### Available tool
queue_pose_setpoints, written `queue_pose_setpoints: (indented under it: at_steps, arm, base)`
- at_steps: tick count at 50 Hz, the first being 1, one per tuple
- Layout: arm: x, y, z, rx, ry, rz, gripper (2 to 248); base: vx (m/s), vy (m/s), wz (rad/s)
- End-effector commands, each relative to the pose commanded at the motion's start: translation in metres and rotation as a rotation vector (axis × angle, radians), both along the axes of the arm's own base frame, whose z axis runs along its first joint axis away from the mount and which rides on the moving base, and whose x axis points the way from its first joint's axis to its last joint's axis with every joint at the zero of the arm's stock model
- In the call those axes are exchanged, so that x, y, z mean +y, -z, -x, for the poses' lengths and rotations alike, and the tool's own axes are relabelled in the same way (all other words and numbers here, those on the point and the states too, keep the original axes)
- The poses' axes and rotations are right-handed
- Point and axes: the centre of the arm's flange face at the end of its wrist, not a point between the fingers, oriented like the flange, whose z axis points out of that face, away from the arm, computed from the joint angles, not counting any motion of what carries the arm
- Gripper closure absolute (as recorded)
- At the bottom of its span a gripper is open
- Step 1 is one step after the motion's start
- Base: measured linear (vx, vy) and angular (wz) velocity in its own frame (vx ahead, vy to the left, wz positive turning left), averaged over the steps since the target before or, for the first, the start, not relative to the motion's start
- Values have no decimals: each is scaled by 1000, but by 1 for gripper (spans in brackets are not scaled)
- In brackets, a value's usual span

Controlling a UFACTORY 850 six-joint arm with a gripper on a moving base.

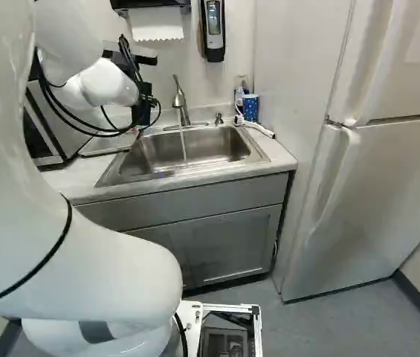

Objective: Rinse the cup and place it in the tray

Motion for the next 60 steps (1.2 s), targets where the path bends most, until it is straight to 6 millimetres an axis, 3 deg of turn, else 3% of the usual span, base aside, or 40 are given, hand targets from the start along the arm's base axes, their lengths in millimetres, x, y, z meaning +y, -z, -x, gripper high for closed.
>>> queue_pose_setpoints:
  at_steps: [60]
  arm:
    - [0, 0, 0, 188, 195, -570, 129]
  base:
    - [0, 0, 0]
